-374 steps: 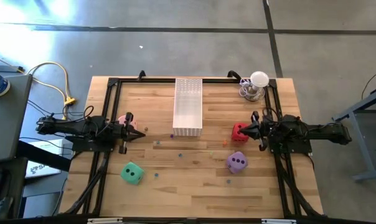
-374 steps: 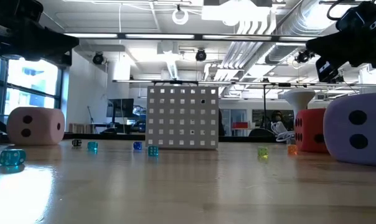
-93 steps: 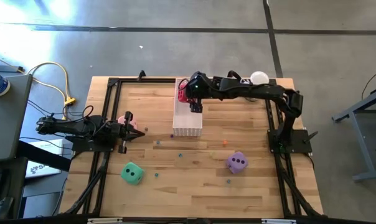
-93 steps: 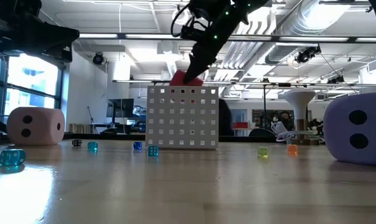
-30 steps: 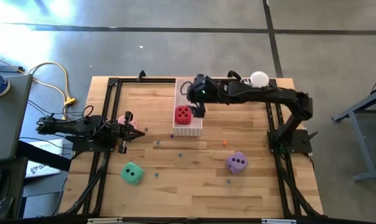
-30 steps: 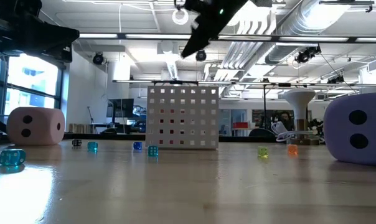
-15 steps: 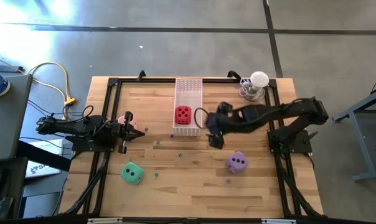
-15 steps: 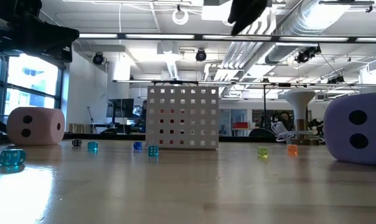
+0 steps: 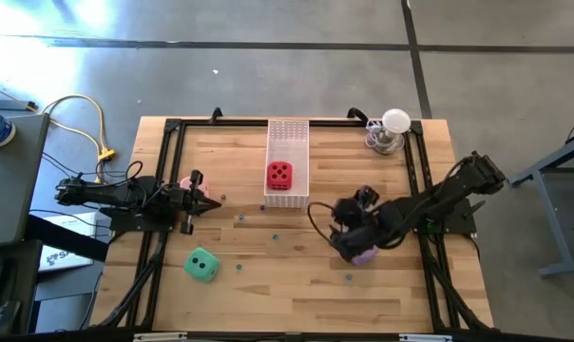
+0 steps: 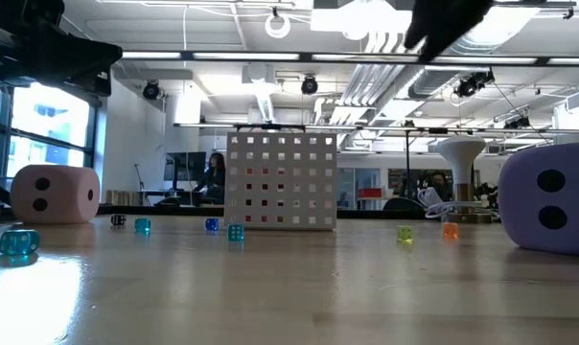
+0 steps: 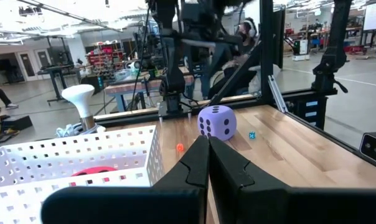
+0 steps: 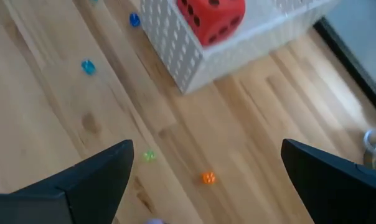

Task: Pick & Place Dice
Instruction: Put the small light blue die into the bin

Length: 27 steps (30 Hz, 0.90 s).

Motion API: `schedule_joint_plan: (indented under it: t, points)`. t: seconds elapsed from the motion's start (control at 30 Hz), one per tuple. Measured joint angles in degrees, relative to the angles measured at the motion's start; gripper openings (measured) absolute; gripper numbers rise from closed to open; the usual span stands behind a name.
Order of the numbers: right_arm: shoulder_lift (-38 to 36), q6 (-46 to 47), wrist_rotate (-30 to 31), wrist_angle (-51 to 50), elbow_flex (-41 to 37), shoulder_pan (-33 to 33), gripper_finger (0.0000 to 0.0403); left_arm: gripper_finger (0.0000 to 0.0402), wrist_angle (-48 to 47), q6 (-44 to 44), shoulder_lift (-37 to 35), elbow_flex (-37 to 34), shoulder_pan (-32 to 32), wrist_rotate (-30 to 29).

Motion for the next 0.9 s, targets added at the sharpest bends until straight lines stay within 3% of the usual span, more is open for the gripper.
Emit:
schedule_joint_plan:
  t: [0.17,0.5,0.63,0.8,0.9]
  points:
    - [-1.72,4.13,4.54,4.17,-7.93,3.60,0.0399,0.0002,0.02,0.00,0.00,0.00,-0.02,0.00]
    - [-4.29,1.80,22.61,20.40,-19.99,3.98,0.0399,0.0002,2.33,0.02,0.00,0.00,0.00,-0.90]
    - [-4.14,0.27,20.97,24.87,-20.09,3.97,0.0399,0.0002,3.03,-0.65,-0.02,0.00,0.00,-1.02]
    - [-4.12,-8.10,21.19,33.65,-20.09,3.95,0.0399,0.0002,3.04,-14.82,-0.02,0.00,0.00,-0.48]
    - [-4.10,-14.48,21.15,38.73,-20.09,3.24,0.0399,0.0002,3.14,-15.43,0.00,0.00,-0.02,-0.98]
